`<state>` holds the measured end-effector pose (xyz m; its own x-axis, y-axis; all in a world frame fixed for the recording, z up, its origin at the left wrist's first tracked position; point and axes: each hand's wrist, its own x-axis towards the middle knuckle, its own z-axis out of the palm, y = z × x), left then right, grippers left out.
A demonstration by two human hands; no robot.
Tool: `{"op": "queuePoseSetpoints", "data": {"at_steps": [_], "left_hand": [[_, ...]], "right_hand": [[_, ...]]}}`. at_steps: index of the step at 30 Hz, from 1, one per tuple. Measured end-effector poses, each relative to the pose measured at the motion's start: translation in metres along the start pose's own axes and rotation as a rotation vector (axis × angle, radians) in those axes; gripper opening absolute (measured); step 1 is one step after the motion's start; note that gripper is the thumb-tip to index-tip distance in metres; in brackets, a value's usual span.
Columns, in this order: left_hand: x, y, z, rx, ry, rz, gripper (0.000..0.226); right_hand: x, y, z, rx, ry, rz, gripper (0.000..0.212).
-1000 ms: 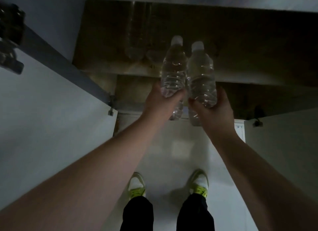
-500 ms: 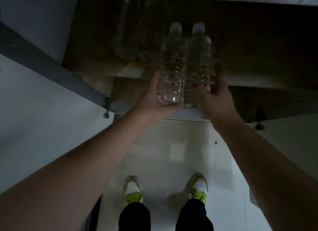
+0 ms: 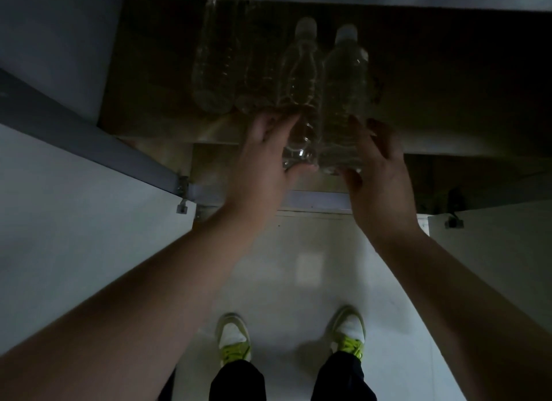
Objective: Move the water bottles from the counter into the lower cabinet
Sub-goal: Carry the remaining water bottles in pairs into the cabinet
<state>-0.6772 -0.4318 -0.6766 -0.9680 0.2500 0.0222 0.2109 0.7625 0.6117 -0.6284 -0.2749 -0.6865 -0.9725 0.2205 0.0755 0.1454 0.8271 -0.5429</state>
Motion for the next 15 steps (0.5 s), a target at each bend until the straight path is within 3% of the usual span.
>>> {"op": "queuePoseSetpoints", "data": {"at_steps": [7, 13, 15], "left_hand": [[0.021, -0.023, -0.003, 0.205, -0.026, 0.280, 0.061], [0.040, -0.028, 0.005, 0.492, 0.122, 0.415, 0.054], [0.048, -0.030, 0.008, 0.576, 0.156, 0.428, 0.051]], "right_hand": [[0.027, 0.005, 0.009, -0.041, 0.056, -0.012, 0.065], [0.048, 0.008, 0.017, -0.103, 0.003, -0.008, 0.079], [0.056, 0.011, 0.017, -0.149, -0.044, 0.022, 0.074]]}}
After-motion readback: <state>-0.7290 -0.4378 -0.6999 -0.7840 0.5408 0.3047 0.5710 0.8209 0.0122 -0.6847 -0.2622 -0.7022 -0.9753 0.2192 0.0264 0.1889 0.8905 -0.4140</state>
